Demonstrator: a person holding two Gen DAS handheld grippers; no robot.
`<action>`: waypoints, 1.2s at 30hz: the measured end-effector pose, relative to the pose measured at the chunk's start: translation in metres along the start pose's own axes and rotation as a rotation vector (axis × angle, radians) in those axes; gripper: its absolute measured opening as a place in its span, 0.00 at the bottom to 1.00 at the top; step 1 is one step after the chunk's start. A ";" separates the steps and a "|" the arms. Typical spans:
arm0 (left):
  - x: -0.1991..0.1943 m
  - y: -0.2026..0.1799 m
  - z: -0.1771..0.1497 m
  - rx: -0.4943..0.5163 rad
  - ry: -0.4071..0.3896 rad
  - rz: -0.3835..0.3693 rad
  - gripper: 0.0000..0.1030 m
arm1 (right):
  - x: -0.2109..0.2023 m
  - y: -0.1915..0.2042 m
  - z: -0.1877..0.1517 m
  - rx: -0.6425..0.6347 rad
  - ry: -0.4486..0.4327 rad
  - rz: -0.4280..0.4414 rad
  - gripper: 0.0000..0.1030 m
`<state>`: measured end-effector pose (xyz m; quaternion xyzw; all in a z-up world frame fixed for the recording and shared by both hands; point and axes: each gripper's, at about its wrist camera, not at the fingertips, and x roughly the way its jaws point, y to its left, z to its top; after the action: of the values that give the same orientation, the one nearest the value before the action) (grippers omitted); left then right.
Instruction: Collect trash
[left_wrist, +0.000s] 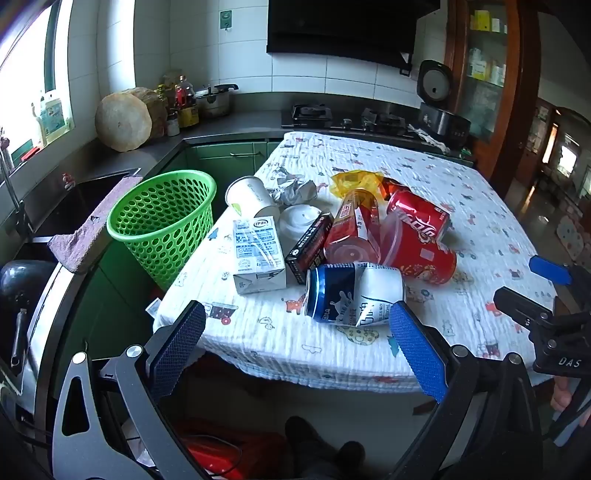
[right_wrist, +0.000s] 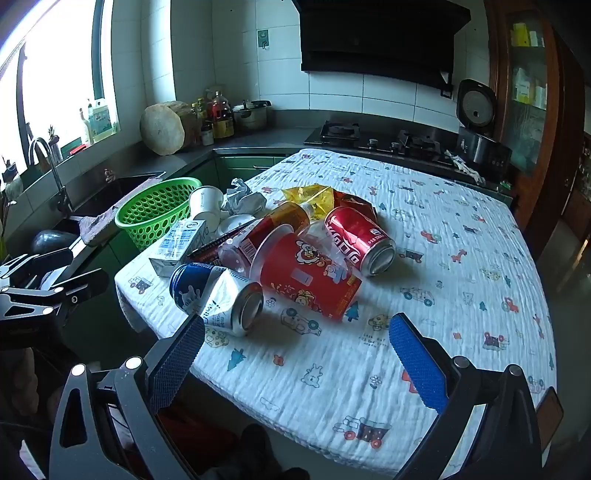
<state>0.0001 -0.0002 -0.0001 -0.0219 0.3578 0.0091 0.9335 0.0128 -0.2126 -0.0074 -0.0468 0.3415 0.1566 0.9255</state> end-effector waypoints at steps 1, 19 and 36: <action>0.000 0.000 0.000 -0.001 0.000 -0.004 0.95 | 0.000 0.000 0.000 -0.001 0.001 0.000 0.94; 0.000 0.002 0.002 -0.011 0.004 -0.009 0.95 | 0.001 0.002 0.000 -0.007 -0.011 0.006 0.94; 0.000 0.003 0.003 -0.019 0.011 -0.018 0.95 | 0.000 0.003 -0.001 -0.010 -0.017 0.015 0.94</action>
<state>0.0025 0.0029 0.0022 -0.0340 0.3627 0.0042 0.9313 0.0111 -0.2096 -0.0079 -0.0475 0.3334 0.1658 0.9269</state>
